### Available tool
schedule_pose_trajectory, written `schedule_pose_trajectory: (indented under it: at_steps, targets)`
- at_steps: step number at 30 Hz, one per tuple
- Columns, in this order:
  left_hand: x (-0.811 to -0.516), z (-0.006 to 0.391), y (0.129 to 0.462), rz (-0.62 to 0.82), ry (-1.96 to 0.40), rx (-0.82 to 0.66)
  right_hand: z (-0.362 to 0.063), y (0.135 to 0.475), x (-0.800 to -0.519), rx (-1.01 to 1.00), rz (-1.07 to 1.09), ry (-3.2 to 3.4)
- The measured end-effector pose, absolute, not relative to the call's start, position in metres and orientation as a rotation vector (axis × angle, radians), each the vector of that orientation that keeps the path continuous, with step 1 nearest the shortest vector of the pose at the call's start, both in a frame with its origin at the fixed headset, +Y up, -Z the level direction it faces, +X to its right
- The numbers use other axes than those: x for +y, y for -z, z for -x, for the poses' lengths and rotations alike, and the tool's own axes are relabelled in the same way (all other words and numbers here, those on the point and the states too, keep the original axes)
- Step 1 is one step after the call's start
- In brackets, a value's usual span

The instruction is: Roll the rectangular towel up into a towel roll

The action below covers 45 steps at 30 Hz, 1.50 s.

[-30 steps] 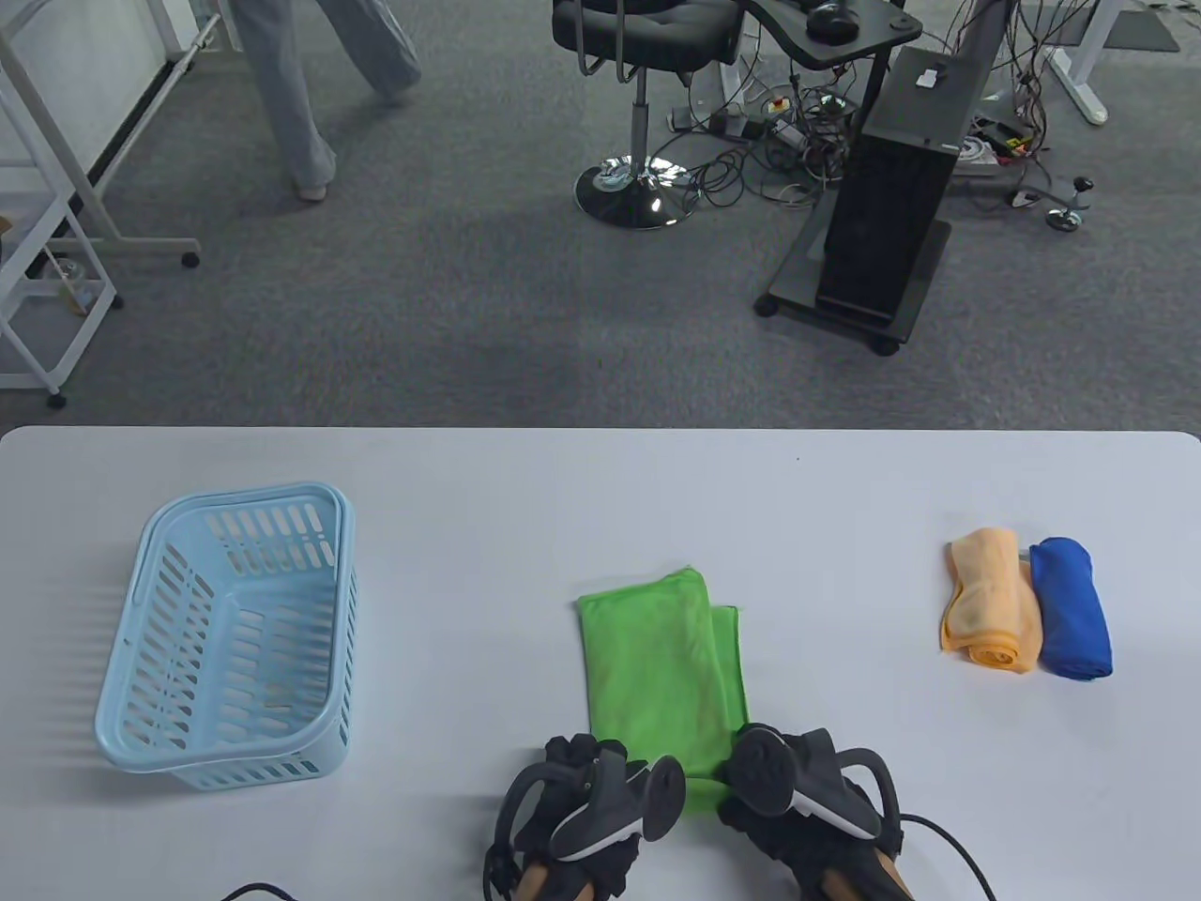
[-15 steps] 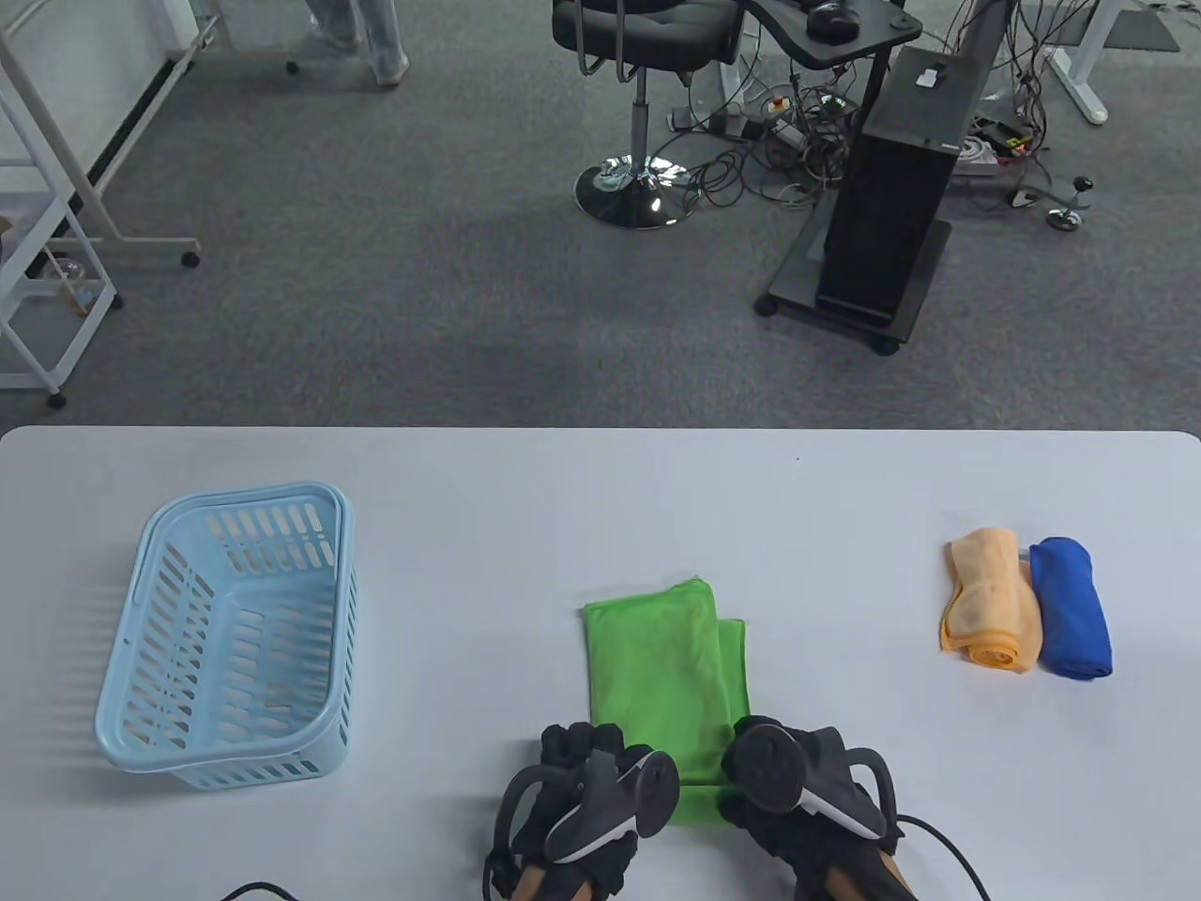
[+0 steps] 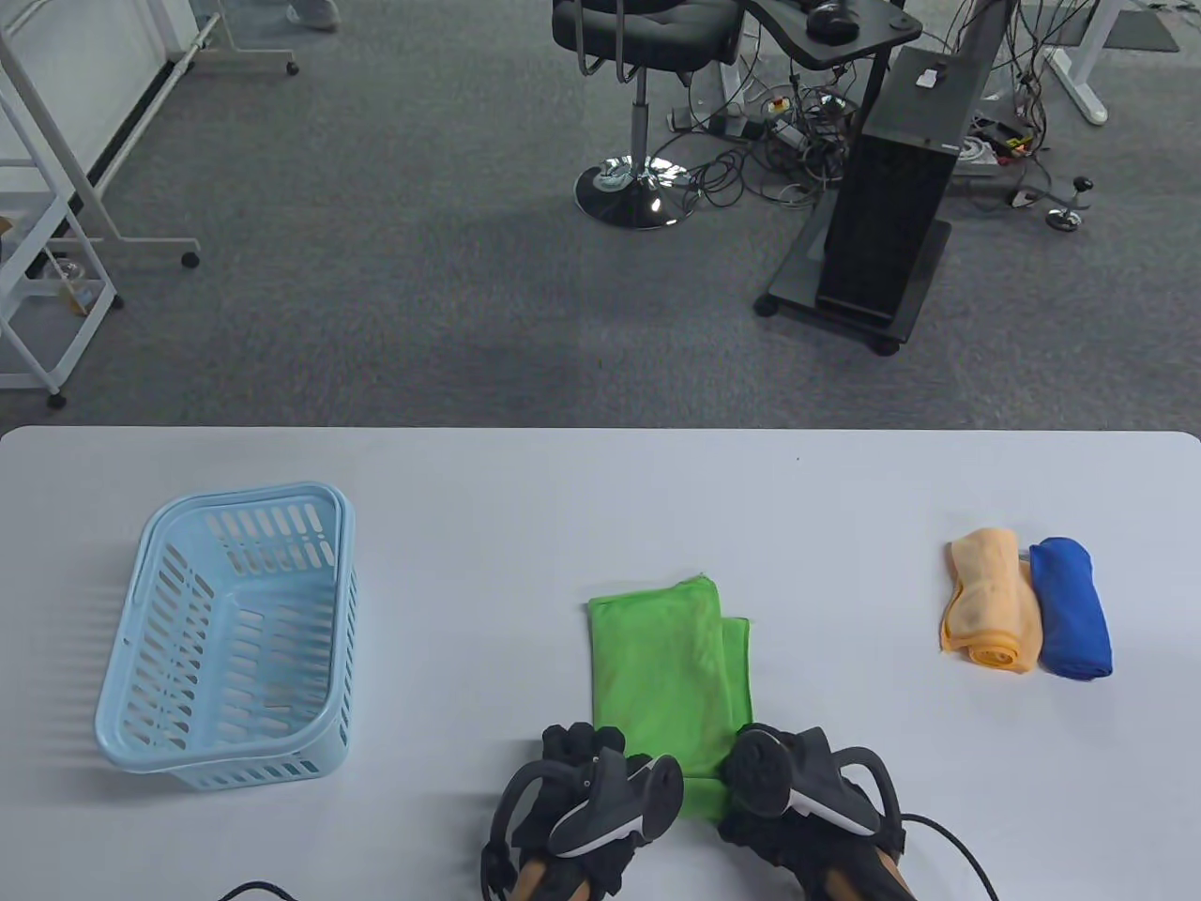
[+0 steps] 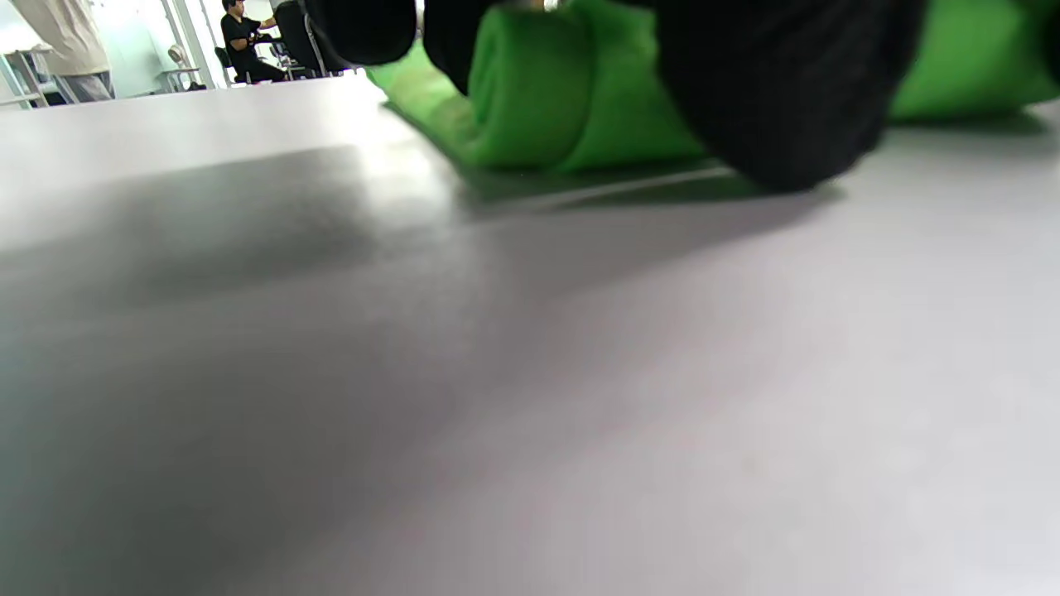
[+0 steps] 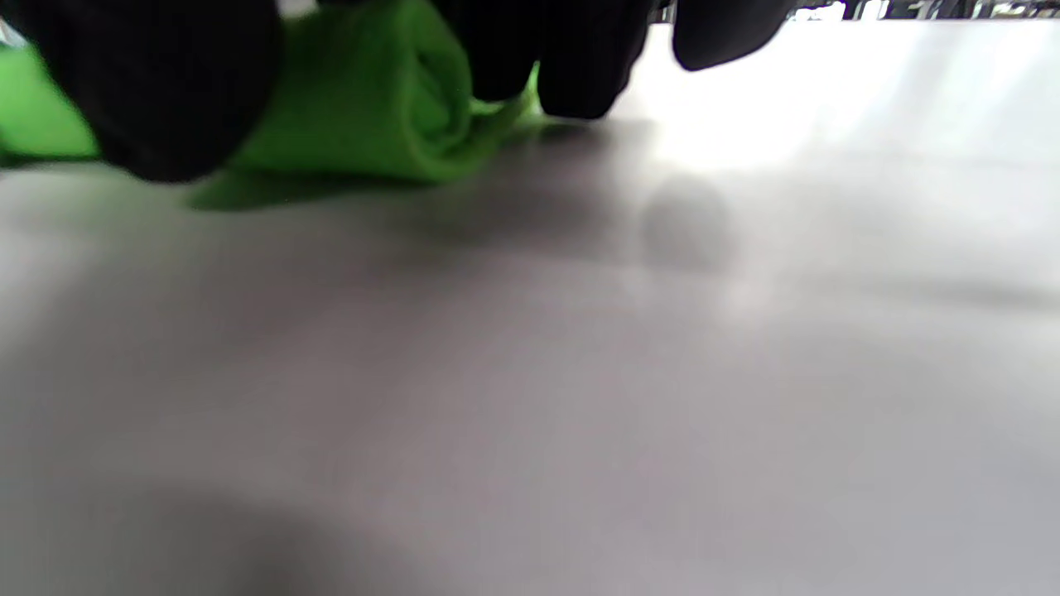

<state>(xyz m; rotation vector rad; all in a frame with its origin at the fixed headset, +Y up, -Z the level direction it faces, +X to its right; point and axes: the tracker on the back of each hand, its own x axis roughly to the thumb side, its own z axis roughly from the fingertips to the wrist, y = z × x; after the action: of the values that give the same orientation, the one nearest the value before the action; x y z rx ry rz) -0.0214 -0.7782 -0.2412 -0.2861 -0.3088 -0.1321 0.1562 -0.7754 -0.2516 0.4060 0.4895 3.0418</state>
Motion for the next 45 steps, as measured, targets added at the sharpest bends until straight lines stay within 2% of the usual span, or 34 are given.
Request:
schedule_pose_trajectory:
  at_steps: [4, 11, 16, 20, 25, 29, 33, 37, 40, 45]
  targets:
    - [-0.775, 0.023, 0.242, 0.260, 0.062, -0.296, -0.157, 0.251, -0.773, 0.420, -0.394, -3.024]
    - [-0.772, 0.036, 0.244, 0.291, -0.078, -0.249, -0.164, 0.254, -0.772, 0.447, -0.388, -2.950]
    - [-0.773, 0.033, 0.247, 0.291, -0.035, -0.245, -0.165, 0.254, -0.774, 0.410, -0.369, -2.967]
    - [-0.775, 0.032, 0.247, 0.282, -0.025, -0.224, -0.164, 0.255, -0.771, 0.296, -0.346, -2.911]
    - [-0.772, 0.030, 0.245, 0.216, -0.019, -0.235, -0.159, 0.255, -0.772, 0.318, -0.378, -2.934]
    - [-0.770, 0.025, 0.243, 0.235, 0.022, -0.259, -0.159, 0.253, -0.773, 0.289, -0.375, -2.966]
    - [-0.765, 0.027, 0.238, 0.287, -0.005, -0.266, -0.161, 0.254, -0.775, 0.363, -0.389, -2.962]
    - [-0.770, 0.022, 0.239, 0.321, 0.100, -0.270, -0.158, 0.254, -0.776, 0.416, -0.393, -3.001]
    - [-0.771, 0.019, 0.239, 0.278, 0.132, -0.279, -0.158, 0.254, -0.776, 0.392, -0.372, -2.998]
    - [-0.774, 0.025, 0.241, 0.300, 0.019, -0.281, -0.160, 0.254, -0.776, 0.379, -0.371, -2.966]
